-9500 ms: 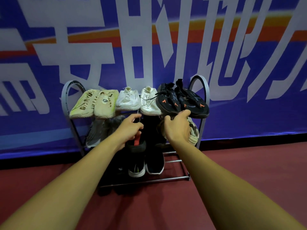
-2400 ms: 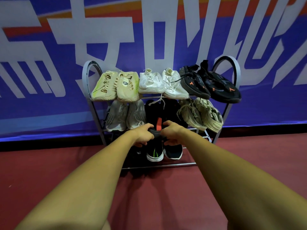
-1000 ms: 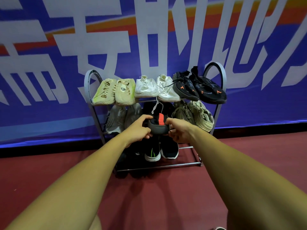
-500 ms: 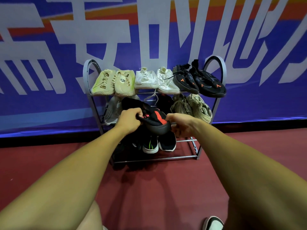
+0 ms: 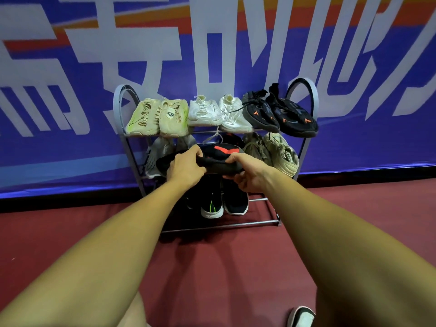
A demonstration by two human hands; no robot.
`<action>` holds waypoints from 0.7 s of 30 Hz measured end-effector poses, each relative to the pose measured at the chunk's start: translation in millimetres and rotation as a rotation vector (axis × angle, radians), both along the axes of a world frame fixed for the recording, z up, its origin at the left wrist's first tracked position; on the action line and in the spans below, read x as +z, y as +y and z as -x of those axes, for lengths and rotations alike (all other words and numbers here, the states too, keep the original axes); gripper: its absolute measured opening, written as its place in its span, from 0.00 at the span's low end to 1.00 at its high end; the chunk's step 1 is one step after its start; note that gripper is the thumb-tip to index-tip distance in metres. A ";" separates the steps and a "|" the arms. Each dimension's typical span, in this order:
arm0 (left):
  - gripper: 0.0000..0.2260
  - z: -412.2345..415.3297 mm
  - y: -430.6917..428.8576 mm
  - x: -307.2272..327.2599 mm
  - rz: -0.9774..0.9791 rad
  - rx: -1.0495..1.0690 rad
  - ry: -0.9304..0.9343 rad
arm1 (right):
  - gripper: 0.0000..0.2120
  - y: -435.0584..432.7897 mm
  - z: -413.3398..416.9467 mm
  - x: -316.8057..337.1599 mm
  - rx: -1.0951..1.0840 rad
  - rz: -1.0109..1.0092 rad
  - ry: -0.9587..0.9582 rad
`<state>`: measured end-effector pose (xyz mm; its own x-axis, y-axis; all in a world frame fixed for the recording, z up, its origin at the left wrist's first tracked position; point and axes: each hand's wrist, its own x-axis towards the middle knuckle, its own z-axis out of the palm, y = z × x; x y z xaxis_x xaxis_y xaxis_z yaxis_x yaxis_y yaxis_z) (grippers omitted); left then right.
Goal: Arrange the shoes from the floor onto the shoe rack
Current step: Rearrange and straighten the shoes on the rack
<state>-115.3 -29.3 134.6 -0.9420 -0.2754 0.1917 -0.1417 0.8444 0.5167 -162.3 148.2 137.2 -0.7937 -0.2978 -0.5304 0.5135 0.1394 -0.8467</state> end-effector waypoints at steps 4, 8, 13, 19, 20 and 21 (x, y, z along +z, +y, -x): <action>0.16 -4.2 -9.4 -0.6 0.116 0.054 -0.059 | 0.09 2.9 1.7 -2.2 -0.043 -0.007 -0.001; 0.16 -6.2 -11.0 3.5 0.276 -0.021 -0.043 | 0.10 5.5 4.5 -0.3 -0.111 0.006 0.034; 0.09 -9.1 1.3 6.7 0.317 -0.099 0.074 | 0.18 0.1 8.5 -4.6 -0.145 0.074 0.024; 0.08 -2.6 0.2 2.7 0.263 -0.272 0.097 | 0.36 -22.3 13.3 -15.6 -0.294 0.095 0.074; 0.08 -2.1 -0.4 1.9 0.237 -0.293 0.086 | 0.36 -23.2 15.1 -17.2 -0.324 0.091 0.091; 0.07 -1.2 -1.8 0.6 0.194 -0.311 0.074 | 0.33 -22.6 15.6 -18.0 -0.341 0.090 0.105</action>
